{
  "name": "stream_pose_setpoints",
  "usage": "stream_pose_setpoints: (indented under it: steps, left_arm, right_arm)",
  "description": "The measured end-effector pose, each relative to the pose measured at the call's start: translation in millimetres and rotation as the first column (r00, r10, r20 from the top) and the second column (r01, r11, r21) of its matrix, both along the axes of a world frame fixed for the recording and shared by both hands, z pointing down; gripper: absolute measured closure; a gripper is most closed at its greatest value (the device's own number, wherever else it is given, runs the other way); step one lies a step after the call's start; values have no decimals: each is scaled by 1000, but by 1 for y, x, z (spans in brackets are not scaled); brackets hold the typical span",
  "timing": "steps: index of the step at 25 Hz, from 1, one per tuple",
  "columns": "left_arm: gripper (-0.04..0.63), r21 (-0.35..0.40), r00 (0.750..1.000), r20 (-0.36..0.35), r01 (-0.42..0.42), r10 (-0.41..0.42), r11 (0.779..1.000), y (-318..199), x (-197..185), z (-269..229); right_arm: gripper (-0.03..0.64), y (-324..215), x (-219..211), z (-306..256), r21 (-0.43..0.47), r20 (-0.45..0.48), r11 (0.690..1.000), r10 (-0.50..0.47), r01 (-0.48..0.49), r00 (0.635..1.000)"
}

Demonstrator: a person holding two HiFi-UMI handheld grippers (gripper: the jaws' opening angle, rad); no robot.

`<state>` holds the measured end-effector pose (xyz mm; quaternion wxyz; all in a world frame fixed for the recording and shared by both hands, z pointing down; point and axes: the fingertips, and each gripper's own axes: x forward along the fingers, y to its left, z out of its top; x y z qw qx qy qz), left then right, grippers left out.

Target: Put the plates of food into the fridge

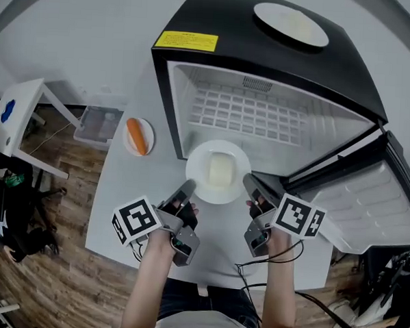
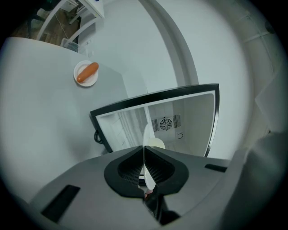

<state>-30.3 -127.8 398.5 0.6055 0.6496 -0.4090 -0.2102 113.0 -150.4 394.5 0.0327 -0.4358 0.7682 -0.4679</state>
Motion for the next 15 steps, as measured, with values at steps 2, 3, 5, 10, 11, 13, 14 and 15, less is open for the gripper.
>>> stream_pose_setpoints:
  steps: [2, 3, 5, 10, 11, 13, 14, 15]
  left_arm:
    - [577, 14, 1000, -2, -5, 5, 1000, -18, -4, -7]
    - [577, 19, 1000, -1, -6, 6, 1000, -26, -5, -10]
    - [577, 28, 1000, 3, -8, 8, 1000, -40, -6, -16]
    - [578, 29, 1000, -16, -4, 4, 1000, -71, -6, -24]
    - [578, 23, 1000, -22, 3, -2, 1000, -75, -7, -24]
    - [578, 7, 999, -33, 17, -17, 1000, -82, -9, -21]
    - [578, -4, 999, -40, 25, -25, 1000, -84, -10, -20]
    - [578, -16, 998, -47, 33, -34, 999, -87, -11, -17]
  right_arm:
    - [568, -18, -4, -7, 14, -7, 1000, 21, -20, 1000]
    - [568, -26, -5, -10, 18, -9, 999, 29, -28, 1000]
    - [568, -39, -7, -15, 23, -11, 999, 41, -40, 999]
    - [568, -70, -6, -23, 28, -34, 997, 69, -68, 997]
    - [568, -75, -7, -24, 27, -42, 997, 72, -71, 997]
    - [568, -83, -9, -24, 22, -63, 997, 79, -78, 995]
    - [568, -87, -10, -23, 20, -76, 997, 81, -80, 994]
    - [568, -91, -11, -23, 18, -89, 996, 84, -82, 993]
